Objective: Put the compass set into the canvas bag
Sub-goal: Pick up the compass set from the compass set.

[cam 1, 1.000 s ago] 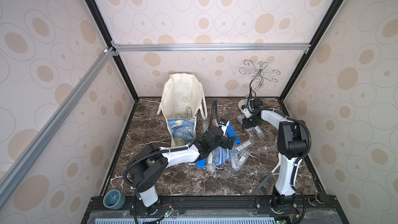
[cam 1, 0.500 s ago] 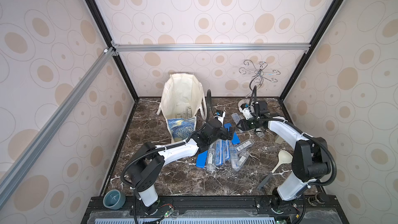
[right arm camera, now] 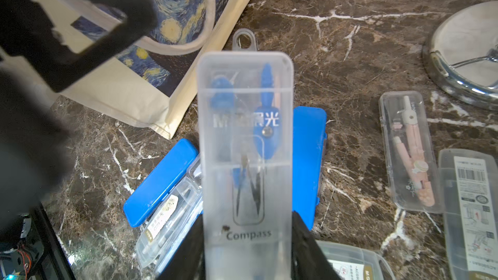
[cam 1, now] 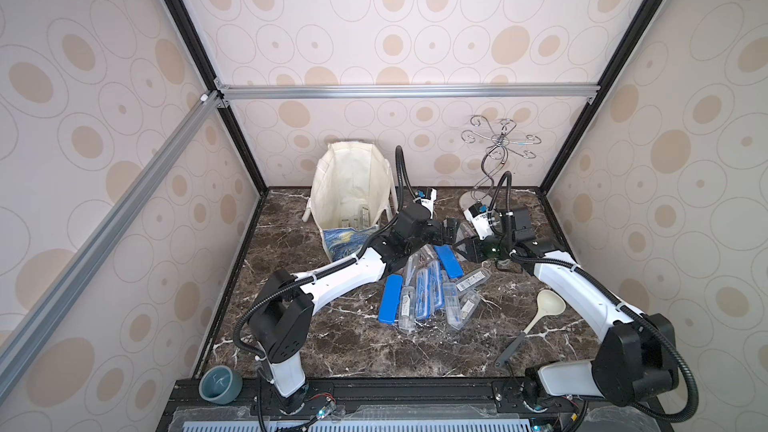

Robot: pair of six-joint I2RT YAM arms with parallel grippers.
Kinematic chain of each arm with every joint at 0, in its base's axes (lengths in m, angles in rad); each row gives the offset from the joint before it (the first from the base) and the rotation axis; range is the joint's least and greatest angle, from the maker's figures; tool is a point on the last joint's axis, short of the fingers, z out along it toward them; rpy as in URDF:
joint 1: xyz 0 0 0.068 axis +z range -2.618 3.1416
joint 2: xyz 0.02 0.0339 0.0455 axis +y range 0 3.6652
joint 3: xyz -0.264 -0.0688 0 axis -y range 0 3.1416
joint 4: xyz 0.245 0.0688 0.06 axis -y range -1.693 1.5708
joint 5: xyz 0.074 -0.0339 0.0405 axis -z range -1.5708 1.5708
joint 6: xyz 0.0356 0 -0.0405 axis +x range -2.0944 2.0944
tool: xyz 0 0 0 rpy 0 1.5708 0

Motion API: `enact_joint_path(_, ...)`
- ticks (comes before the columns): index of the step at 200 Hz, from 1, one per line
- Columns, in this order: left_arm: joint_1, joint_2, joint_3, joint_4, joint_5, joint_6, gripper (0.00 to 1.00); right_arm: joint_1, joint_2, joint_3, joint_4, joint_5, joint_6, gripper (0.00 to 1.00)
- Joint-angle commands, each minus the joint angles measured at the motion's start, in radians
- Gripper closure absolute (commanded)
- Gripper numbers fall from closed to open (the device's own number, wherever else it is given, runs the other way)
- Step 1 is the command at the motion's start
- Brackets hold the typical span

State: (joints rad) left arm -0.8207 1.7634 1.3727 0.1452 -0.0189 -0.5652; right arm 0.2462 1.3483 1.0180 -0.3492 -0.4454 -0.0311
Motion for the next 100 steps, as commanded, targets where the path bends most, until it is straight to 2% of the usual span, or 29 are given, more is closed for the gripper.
enact_joint_path(1,0.003,0.032,0.048,-0.04,0.057,-0.031,0.05,0.011,-0.038,-0.026,0.032,-0.003,0.002,0.63)
enact_joint_path(100,0.007,0.05,0.019,0.084,0.222,-0.096,0.48,0.024,-0.058,-0.037,0.083,0.003,0.006,0.63)
